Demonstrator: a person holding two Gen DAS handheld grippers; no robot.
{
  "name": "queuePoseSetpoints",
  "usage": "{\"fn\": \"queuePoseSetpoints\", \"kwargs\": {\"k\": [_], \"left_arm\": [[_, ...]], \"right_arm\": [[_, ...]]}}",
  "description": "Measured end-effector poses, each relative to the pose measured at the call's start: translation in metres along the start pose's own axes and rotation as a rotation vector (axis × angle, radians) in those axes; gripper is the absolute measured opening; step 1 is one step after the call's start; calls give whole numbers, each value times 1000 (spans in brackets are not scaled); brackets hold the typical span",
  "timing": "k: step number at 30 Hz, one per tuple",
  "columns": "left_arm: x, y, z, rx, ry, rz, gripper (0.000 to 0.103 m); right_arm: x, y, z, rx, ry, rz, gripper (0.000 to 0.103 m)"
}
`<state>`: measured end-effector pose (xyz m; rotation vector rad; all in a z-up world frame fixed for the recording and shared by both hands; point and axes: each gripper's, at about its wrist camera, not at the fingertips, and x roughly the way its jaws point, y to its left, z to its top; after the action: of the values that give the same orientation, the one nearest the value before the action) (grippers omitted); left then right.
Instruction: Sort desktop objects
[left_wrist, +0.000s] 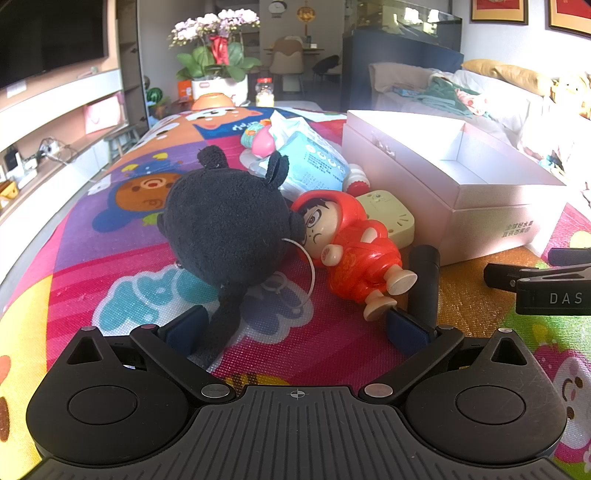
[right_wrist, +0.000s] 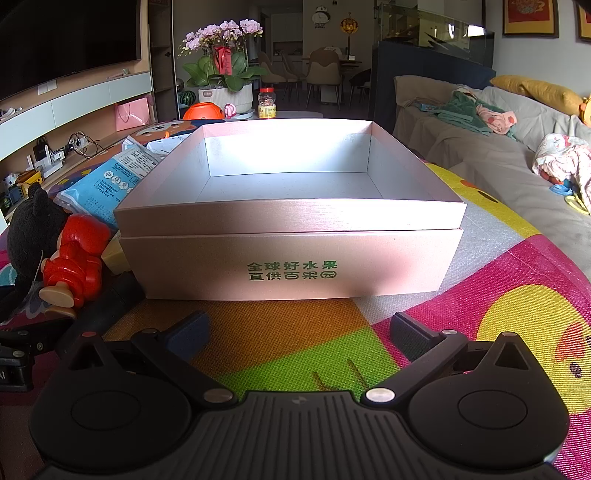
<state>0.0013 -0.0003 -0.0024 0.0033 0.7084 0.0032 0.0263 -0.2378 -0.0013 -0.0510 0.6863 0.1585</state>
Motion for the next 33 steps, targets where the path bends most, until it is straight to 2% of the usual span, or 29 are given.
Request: {"fn": "queuePoseSetpoints", "kwargs": {"k": [20, 27, 33], "left_arm": [[-1, 0, 0, -2, 0, -3, 103], [-1, 3, 2, 2, 1, -3, 103], [3, 2, 6, 30, 34, -21, 103]], "right_arm": [[0, 1, 2, 2, 2, -4, 103], [-7, 16, 2, 83, 52, -107, 103], [-9, 10, 4, 76, 94, -67, 103]]}}
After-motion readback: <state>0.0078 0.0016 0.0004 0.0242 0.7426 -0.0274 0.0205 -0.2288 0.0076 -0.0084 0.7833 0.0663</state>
